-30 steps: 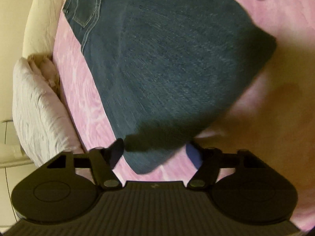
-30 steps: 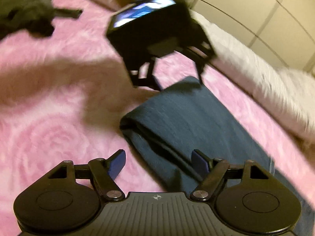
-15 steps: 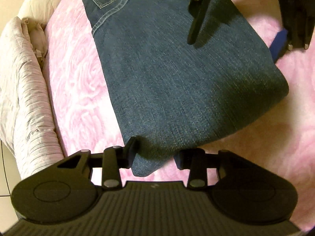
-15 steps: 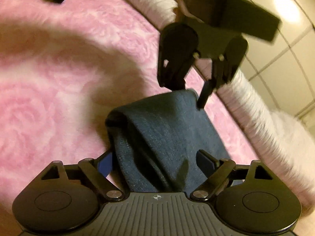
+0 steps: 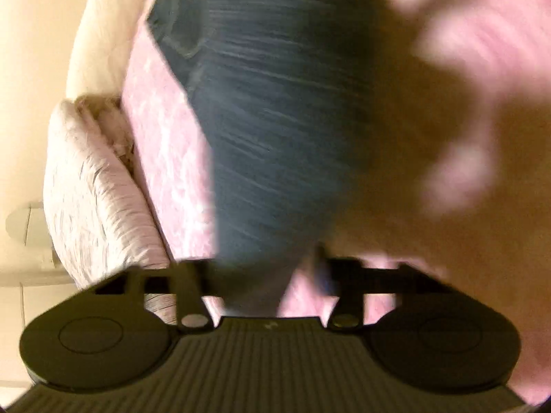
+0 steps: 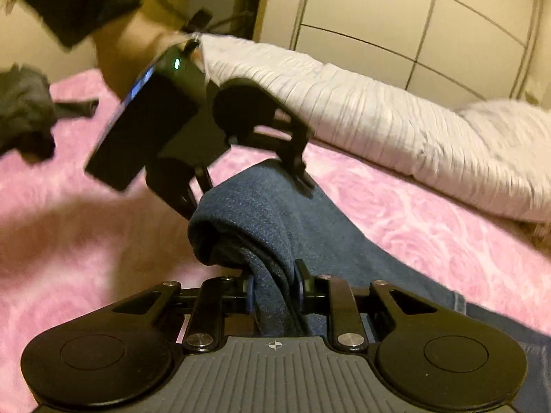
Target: Fold clothes
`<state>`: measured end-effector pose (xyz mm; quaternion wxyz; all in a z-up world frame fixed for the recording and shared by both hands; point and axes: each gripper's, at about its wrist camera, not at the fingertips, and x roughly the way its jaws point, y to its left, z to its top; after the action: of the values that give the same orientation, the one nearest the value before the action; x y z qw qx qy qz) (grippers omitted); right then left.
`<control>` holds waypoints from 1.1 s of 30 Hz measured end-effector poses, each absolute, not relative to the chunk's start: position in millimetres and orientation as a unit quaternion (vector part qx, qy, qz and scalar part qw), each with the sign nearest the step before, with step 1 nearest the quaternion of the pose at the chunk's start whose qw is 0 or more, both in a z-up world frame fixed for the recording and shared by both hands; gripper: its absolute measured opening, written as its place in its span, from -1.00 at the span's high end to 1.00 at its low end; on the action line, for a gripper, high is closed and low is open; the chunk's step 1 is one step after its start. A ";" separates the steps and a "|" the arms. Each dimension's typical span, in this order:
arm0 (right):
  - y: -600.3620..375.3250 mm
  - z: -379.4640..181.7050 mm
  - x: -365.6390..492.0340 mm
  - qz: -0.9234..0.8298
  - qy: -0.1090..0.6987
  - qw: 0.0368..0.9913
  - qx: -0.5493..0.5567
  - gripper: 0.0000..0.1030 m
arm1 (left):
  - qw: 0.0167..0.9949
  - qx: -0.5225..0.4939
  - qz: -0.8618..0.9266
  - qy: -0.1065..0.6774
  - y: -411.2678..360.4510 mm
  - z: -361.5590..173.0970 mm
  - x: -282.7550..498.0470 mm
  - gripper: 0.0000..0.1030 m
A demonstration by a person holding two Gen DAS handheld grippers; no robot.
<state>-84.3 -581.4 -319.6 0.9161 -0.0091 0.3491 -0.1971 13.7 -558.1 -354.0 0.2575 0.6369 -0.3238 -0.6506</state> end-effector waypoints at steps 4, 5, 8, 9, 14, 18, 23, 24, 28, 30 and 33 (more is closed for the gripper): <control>-572.2 -321.6 -89.4 -0.201 0.351 0.914 -0.039 -0.21 | 0.269 0.636 -0.676 -0.256 -579.5 -334.0 8.9 0.64; -566.3 -326.5 -87.5 -0.202 0.355 0.911 -0.061 -0.57 | 0.270 0.633 -0.683 -0.246 -581.4 -329.1 9.6 0.64; -548.6 -341.1 -82.0 -0.205 0.365 0.899 -0.128 -0.63 | 0.276 0.624 -0.699 -0.214 -588.0 -315.9 11.0 0.64; -542.7 -346.0 -80.1 -0.205 0.367 0.895 -0.150 -0.63 | 0.280 0.622 -0.702 -0.203 -590.8 -312.4 11.0 0.64; -535.7 -365.3 -62.5 -0.225 0.376 0.873 -0.213 -0.59 | 0.277 0.630 -0.699 -0.195 -593.2 -305.5 5.9 0.64; -563.2 -340.1 -64.9 -0.239 0.361 0.893 -0.122 0.56 | 0.283 0.632 -0.693 -0.203 -586.4 -292.0 4.4 0.64; -592.0 -286.4 -102.4 -0.257 0.321 0.911 -0.038 0.74 | 0.320 0.601 -0.695 -0.231 -595.2 -240.8 -20.3 0.64; -599.7 -273.1 -114.7 -0.263 0.307 0.915 -0.017 0.75 | 0.329 0.593 -0.696 -0.238 -599.9 -228.4 -28.1 0.63; -647.9 -220.8 -174.3 -0.280 0.230 0.927 0.103 0.75 | 0.365 0.553 -0.701 -0.264 -628.5 -180.4 -73.3 0.52; -672.1 -202.0 -209.3 -0.296 0.196 0.922 0.154 0.75 | 0.378 0.532 -0.704 -0.280 -642.4 -163.8 -98.5 0.41; -707.8 -188.1 -269.4 -0.333 0.156 0.901 0.232 0.75 | 0.403 0.490 -0.712 -0.301 -659.9 -148.0 -131.5 0.06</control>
<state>-269.4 -707.8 -188.1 0.9008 0.2315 0.1562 -0.3326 -131.5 -659.9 -148.0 0.4026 0.4901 -0.3005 -0.7123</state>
